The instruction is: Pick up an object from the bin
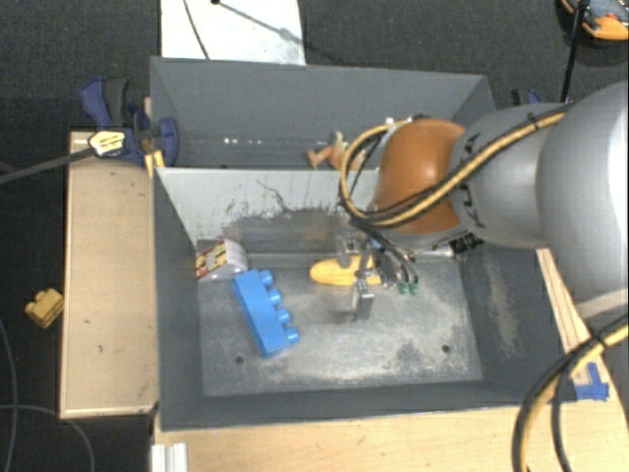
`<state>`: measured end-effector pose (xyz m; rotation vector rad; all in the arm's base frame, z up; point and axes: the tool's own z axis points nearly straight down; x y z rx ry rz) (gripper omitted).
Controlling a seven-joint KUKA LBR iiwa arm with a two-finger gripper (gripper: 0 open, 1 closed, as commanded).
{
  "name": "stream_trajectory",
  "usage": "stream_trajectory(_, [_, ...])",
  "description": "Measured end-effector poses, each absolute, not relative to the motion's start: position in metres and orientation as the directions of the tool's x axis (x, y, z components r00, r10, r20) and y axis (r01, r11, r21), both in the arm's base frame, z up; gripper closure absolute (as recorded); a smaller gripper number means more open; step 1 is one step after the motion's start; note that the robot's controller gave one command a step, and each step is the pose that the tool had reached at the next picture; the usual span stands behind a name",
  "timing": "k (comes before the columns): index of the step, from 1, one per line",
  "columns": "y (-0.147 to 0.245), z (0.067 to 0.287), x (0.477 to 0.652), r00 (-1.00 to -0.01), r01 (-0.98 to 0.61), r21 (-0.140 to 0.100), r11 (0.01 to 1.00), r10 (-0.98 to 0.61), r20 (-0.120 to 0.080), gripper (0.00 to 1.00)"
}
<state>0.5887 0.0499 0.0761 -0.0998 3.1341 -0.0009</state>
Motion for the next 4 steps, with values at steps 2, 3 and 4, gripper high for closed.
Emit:
stream_trajectory(2, [0.037, 0.073, 0.592, -0.997, 0.082, 0.005, 0.997, 0.082, -0.012, 0.00])
stream_trajectory(3, [0.045, 0.073, 0.595, -0.971, 0.240, 0.002, 0.971, 0.240, -0.010, 1.00])
stream_trajectory(4, [0.045, 0.073, 0.595, -0.971, 0.238, 0.002, 0.971, 0.238, -0.010, 1.00])
